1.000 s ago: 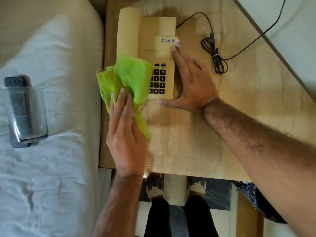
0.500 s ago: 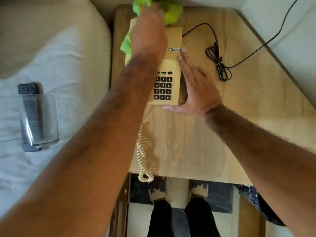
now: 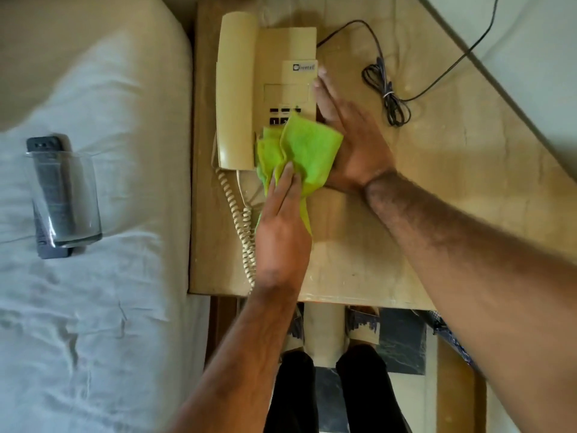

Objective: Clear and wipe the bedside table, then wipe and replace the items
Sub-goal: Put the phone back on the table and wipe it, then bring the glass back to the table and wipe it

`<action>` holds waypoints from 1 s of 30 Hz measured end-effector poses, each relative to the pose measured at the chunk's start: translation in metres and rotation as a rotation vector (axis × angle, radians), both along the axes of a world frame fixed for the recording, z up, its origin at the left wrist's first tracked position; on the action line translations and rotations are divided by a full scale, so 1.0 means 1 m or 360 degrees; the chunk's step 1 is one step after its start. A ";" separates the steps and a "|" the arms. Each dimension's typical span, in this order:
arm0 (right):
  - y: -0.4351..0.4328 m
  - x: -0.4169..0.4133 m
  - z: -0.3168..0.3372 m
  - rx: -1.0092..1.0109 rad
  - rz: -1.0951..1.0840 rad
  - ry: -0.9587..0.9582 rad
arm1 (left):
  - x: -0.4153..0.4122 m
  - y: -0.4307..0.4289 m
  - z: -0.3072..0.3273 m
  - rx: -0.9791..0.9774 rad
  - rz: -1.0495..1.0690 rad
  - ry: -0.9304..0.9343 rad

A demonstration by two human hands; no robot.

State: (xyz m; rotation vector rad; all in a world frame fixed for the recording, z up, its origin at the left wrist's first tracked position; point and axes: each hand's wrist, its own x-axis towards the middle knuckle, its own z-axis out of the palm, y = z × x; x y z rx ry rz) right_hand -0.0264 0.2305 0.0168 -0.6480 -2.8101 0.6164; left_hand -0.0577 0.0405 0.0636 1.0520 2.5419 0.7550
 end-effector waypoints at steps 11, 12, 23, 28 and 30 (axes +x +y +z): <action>-0.065 0.103 -0.009 0.0270 -0.0464 -0.0434 | 0.014 -0.022 0.000 -0.0309 -0.0097 0.0030; -0.065 0.103 -0.010 0.0266 -0.0468 -0.0424 | 0.007 -0.027 0.008 -0.0215 0.0003 0.0092; -0.066 0.104 -0.016 0.0297 -0.0483 -0.0422 | -0.167 -0.132 0.061 -0.0452 0.1136 0.0497; -0.066 0.102 -0.013 0.0232 -0.0479 -0.0390 | -0.177 -0.136 0.054 -0.0426 0.1034 0.0431; -0.066 0.101 -0.010 0.0177 -0.0465 -0.0373 | -0.172 -0.136 0.056 -0.0369 0.1029 0.0395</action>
